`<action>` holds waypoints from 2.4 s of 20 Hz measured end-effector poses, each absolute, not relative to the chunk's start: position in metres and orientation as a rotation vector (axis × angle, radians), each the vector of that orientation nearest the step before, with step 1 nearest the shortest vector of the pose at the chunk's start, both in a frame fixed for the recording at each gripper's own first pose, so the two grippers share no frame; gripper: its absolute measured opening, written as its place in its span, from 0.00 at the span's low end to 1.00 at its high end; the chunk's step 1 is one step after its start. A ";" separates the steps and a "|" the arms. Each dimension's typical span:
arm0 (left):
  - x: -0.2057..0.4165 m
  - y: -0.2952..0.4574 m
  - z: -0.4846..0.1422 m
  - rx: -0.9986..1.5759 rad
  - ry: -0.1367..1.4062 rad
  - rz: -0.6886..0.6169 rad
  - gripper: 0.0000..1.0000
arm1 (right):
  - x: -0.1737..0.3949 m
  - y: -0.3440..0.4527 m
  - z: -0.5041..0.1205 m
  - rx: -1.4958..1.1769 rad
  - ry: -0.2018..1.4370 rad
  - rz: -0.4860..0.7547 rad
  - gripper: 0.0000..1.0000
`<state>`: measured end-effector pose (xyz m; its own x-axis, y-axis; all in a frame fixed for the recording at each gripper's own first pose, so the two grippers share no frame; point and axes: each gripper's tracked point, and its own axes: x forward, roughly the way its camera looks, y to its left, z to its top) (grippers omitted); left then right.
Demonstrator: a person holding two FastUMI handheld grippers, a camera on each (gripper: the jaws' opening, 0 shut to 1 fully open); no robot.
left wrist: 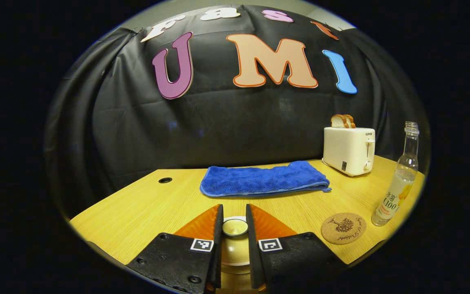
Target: Open the teacup lid with one hand, grasp the water bottle and pour water into the teacup with the other hand; after pouring, place the water bottle on the coaster and then close the teacup lid.
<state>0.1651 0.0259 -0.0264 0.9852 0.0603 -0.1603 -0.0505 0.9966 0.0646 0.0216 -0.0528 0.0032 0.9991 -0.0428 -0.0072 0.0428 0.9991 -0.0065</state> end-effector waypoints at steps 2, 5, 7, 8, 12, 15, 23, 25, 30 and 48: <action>0.161 0.028 -0.012 0.042 0.068 0.071 0.24 | 0.021 -0.053 0.003 -0.006 0.007 -0.043 0.94; 0.156 0.027 -0.004 0.016 0.005 0.060 0.20 | 0.022 -0.054 0.003 -0.006 0.007 -0.043 0.96; 0.156 0.032 -0.003 0.009 0.003 0.076 0.22 | 0.021 -0.054 0.003 -0.006 0.007 -0.044 0.96; 0.150 0.034 -0.004 -0.003 0.004 0.079 0.21 | 0.022 -0.053 0.004 -0.006 0.007 -0.044 0.94; 0.112 0.049 -0.003 0.002 0.004 0.076 0.22 | 0.024 -0.053 0.003 -0.006 0.006 -0.035 0.97; 0.069 0.071 -0.001 0.004 -0.006 0.076 0.22 | 0.036 -0.055 0.002 -0.006 0.011 -0.039 0.97; 0.020 0.107 -0.001 0.007 -0.011 0.047 0.21 | 0.093 -0.062 -0.001 -0.006 0.014 -0.083 0.96; 0.019 0.107 -0.001 0.008 -0.011 0.043 0.21 | 0.107 -0.064 -0.001 -0.006 0.012 -0.090 0.96; 0.020 0.104 -0.003 0.008 -0.011 0.024 0.21 | 0.134 -0.066 -0.002 -0.007 0.016 -0.113 0.96; 0.027 0.119 -0.003 0.007 -0.012 0.018 0.21 | 0.132 0.000 0.010 -0.380 -0.002 0.013 0.70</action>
<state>0.0275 0.1190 -0.0031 0.9998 0.0179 0.0118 -0.0179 0.9998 0.0067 0.1321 -0.0002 0.0101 0.9999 0.0126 -0.0007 -0.0120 0.9287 -0.3707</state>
